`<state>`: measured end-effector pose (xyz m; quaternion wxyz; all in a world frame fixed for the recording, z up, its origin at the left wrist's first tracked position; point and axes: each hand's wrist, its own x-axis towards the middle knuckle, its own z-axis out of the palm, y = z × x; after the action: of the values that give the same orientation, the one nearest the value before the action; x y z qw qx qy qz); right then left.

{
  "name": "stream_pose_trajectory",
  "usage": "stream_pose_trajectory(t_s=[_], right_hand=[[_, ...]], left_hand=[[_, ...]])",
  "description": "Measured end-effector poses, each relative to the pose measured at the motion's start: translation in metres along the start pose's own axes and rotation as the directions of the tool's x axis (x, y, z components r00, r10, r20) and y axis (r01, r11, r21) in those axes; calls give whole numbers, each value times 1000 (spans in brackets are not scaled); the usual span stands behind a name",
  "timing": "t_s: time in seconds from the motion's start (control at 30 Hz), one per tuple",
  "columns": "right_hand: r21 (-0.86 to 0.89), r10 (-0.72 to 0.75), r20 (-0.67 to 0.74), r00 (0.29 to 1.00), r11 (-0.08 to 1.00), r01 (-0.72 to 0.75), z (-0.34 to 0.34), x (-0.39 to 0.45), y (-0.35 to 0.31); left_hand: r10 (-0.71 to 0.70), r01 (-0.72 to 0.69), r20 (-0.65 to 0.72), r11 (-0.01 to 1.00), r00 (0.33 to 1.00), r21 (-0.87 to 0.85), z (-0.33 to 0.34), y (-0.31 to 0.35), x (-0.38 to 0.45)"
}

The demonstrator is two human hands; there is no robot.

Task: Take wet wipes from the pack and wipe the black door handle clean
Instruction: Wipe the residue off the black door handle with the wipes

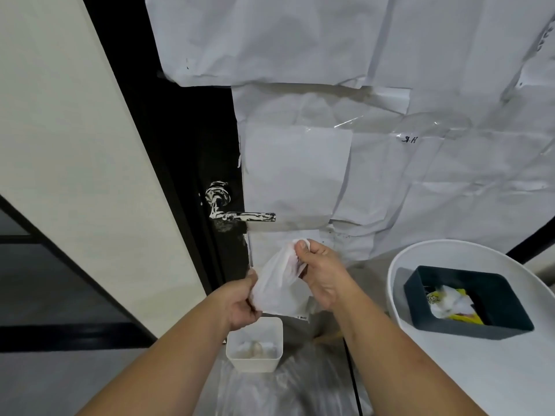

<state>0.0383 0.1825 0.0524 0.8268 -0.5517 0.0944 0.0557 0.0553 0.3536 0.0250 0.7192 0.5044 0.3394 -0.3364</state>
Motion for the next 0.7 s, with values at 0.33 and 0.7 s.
stream_pose_trajectory(t_s=[0.33,0.7], right_hand=[[-104,152,-70,986,982,-158,-7,39,-18],[-240,-157,-231,960,966,100,26,52,-36]], left_hand=[[546,-484,-449,837,707,256,-15,63,-5],[890,-405,-416,455,184,793,-30,122,-43]])
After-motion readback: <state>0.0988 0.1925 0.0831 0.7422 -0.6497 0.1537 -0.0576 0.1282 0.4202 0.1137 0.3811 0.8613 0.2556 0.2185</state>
